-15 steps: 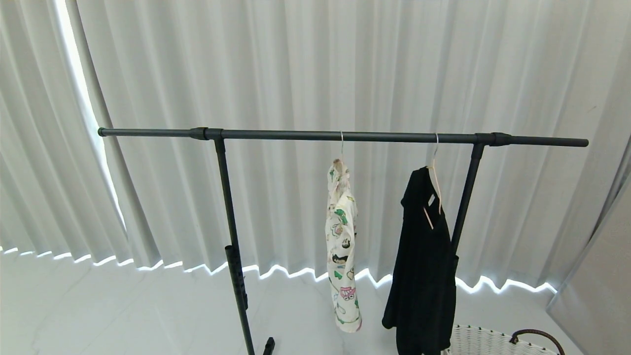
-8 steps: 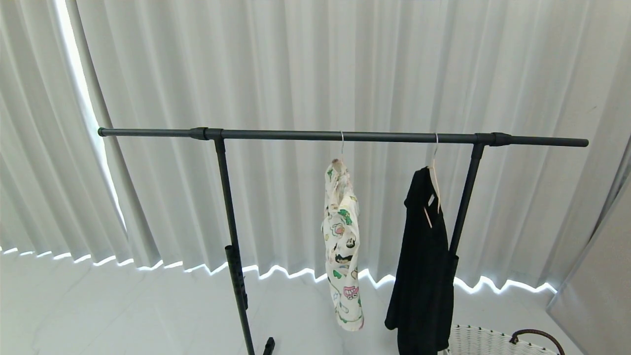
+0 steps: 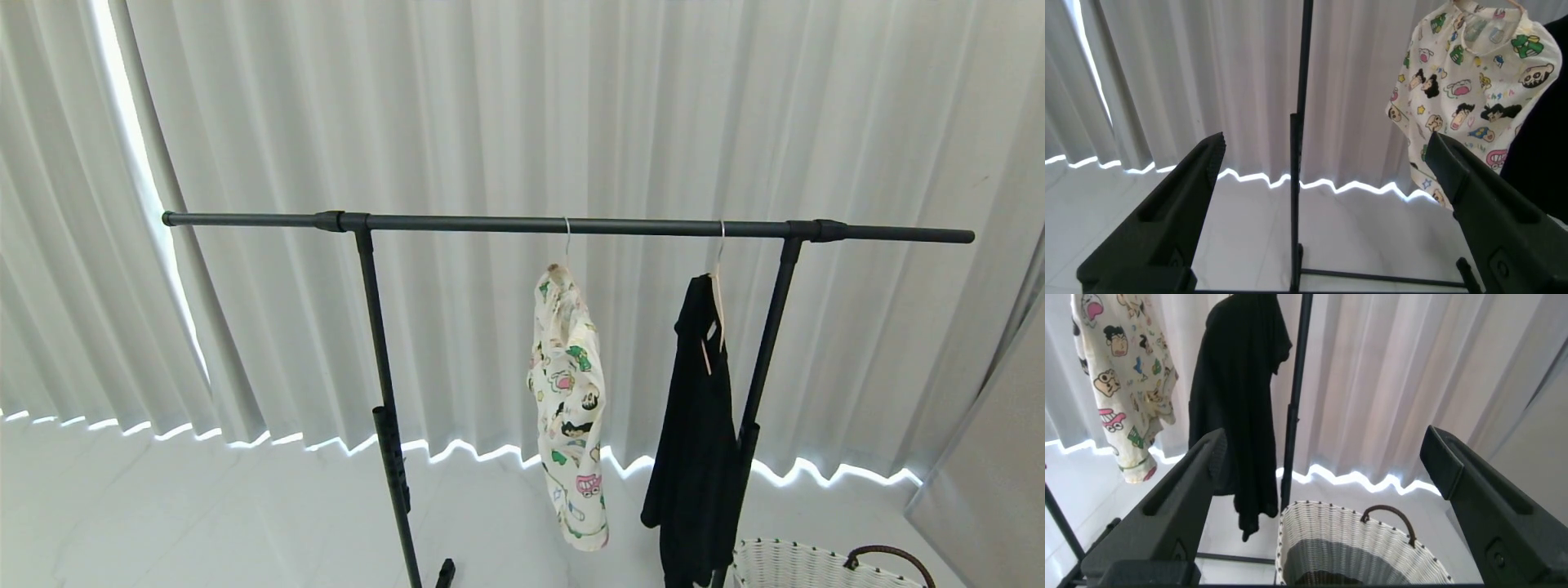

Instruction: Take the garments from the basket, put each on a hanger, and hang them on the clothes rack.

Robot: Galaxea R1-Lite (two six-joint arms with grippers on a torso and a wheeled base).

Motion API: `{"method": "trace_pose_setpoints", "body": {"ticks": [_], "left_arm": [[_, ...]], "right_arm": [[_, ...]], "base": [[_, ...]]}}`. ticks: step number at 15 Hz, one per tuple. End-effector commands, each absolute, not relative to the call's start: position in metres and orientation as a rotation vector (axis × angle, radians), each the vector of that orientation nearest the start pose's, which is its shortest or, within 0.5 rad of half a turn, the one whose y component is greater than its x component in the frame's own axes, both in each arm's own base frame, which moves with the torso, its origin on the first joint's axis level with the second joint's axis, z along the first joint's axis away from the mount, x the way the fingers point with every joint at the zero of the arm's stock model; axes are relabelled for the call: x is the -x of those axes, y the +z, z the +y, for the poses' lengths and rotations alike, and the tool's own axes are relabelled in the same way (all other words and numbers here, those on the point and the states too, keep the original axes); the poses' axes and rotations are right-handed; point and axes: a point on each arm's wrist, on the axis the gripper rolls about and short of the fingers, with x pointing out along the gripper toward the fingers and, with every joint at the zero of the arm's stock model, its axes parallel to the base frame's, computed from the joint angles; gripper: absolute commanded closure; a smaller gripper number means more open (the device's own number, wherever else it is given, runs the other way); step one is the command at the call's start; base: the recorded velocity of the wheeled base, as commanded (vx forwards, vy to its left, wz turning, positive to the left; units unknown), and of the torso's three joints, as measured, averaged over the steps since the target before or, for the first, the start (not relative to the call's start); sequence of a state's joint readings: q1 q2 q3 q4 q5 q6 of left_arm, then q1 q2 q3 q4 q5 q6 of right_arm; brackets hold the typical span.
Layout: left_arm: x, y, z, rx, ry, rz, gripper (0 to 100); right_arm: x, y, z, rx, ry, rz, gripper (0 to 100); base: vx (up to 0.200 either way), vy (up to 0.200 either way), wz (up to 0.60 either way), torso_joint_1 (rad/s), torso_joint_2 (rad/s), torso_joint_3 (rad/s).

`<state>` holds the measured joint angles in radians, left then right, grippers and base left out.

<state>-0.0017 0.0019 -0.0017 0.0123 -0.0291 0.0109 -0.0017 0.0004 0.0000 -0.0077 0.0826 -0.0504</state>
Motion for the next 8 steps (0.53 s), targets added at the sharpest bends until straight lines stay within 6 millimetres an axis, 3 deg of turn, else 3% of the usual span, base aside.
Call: {"method": "trace_pose_setpoints", "body": {"ticks": [1,8], "left_arm": [[0.0228,0.0747,-0.0007,-0.011,-0.032,0.012,0],[0.0228,0.0747,-0.0006,-0.011,-0.031,0.012,0]], "right_arm": [[0.0229,0.0763,0.0019,0.051,0.081,-0.01,0],[0.0229,0.0763,0.0019,0.051,0.081,-0.01,0]], "base": [[0.0,0.0,0.0,0.0,0.0,0.0],[0.0,0.0,0.0,0.0,0.0,0.0]]}}
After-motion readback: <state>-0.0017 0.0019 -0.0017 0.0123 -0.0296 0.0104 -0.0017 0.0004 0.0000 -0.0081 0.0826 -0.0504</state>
